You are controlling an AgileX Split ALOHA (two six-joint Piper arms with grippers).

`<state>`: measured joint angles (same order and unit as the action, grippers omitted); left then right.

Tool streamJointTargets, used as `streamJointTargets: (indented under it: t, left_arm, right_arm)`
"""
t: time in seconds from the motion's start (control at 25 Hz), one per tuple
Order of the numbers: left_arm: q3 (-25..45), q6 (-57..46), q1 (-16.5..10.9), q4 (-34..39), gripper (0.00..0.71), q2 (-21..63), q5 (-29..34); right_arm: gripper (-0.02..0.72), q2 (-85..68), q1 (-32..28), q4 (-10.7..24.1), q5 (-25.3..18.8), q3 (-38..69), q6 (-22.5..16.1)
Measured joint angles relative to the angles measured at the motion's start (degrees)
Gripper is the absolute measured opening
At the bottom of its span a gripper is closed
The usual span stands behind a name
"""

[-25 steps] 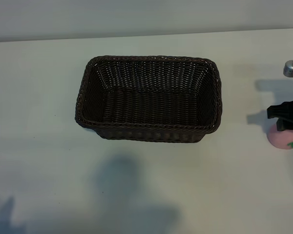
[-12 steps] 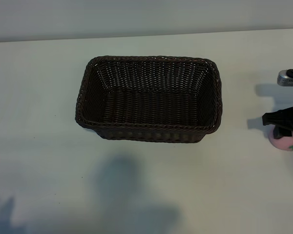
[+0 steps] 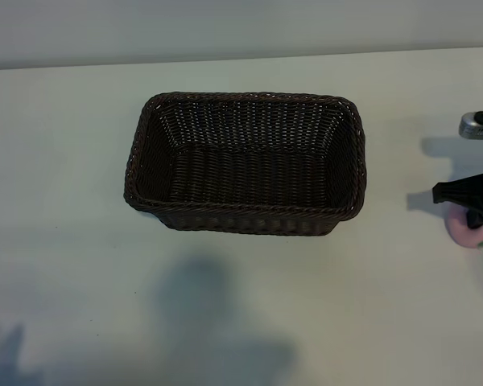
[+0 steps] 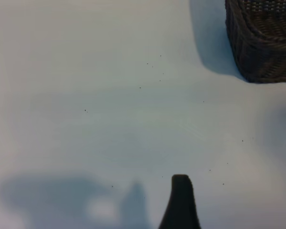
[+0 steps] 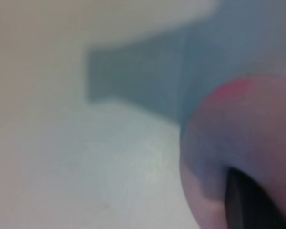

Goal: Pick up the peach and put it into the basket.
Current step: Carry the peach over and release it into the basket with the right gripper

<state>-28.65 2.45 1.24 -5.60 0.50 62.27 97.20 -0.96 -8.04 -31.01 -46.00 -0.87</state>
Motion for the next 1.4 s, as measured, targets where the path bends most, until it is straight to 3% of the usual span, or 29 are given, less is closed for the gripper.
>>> streamJointTargets:
  t: [0.36, 0.64, 0.88, 1.24, 1.4]
  left_arm:
    - [0.00, 0.21, 0.00, 0.00, 0.587, 0.00, 0.00]
    - [0.00, 0.21, 0.00, 0.00, 0.587, 0.00, 0.00]
    - [0.00, 0.16, 0.00, 0.00, 0.587, 0.00, 0.00]
    - [0.00, 0.16, 0.00, 0.00, 0.587, 0.00, 0.00]
    - [0.00, 0.16, 0.00, 0.00, 0.587, 0.00, 0.00]
  right_arm:
    - [0.045, -4.86, 0.00, -0.01, -18.80, -14.76, 0.87]
    - [0.045, -5.33, 0.00, -0.13, -27.18, -25.08, 0.87]
    - [0.045, -5.33, 3.60, -0.63, -29.01, -28.76, 1.22]
    - [0.045, -5.33, 20.56, -1.01, -28.04, -32.21, -0.79]
    - [0.045, -3.47, 25.02, -1.12, -26.56, -33.56, -1.70]
